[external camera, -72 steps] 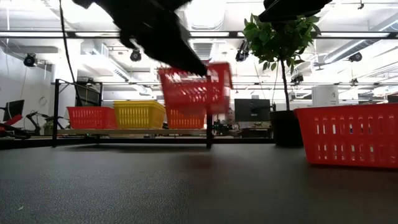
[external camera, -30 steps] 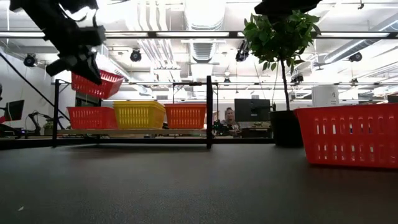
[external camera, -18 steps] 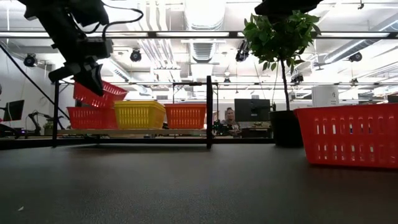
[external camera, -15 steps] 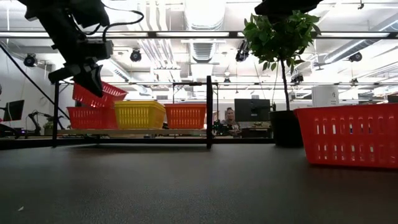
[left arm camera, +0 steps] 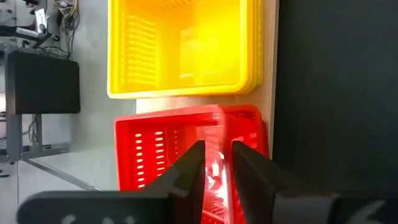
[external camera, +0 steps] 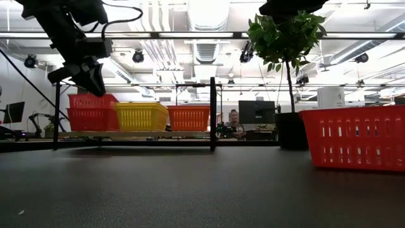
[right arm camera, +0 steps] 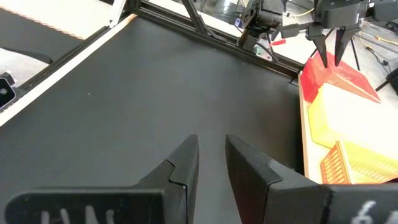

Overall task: Stack baskets on shelf by color
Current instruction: Stack the top red bin on top of the other red bin on the shelf, then stack the red bin on top of the other red bins on the shelf

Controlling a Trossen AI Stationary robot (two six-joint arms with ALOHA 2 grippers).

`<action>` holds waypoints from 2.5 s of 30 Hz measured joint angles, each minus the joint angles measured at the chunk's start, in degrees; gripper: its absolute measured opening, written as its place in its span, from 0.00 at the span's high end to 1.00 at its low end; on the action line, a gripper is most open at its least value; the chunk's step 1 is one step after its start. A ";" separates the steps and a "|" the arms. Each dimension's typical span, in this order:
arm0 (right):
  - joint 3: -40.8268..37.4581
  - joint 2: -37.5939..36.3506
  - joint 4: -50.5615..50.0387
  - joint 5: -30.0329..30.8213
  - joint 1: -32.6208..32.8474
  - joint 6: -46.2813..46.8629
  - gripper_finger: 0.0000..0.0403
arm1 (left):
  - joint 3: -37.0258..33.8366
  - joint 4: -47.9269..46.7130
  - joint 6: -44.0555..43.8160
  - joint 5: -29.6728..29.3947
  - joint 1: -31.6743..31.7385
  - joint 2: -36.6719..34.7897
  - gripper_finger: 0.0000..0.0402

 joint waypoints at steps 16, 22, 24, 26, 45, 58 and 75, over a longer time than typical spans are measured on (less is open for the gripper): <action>-0.09 0.00 -0.01 0.02 -0.02 0.44 0.82 | 2.26 0.05 -0.55 -0.83 0.01 -2.33 0.80; -0.15 0.00 0.02 0.04 -0.02 0.31 0.82 | 2.23 -0.59 -1.62 5.11 -0.01 -1.73 0.80; -0.15 0.00 0.00 0.07 -0.02 0.26 0.82 | 2.27 -2.39 -2.84 7.65 -0.03 -1.24 0.80; -0.15 0.00 0.00 0.07 -0.02 0.26 0.82 | 2.45 -6.21 -4.41 8.82 -0.04 -0.72 0.80; -0.20 0.00 0.85 0.15 -0.04 0.02 0.82 | -1.57 -11.56 -11.73 -7.50 0.01 12.73 1.00; -0.95 0.00 0.94 0.28 -0.04 0.37 0.82 | 1.73 -7.29 -25.62 -12.63 -13.62 9.47 1.00; -1.16 0.02 4.02 0.26 -0.04 -2.58 0.82 | -0.84 46.09 -21.38 0.79 -39.77 13.93 1.00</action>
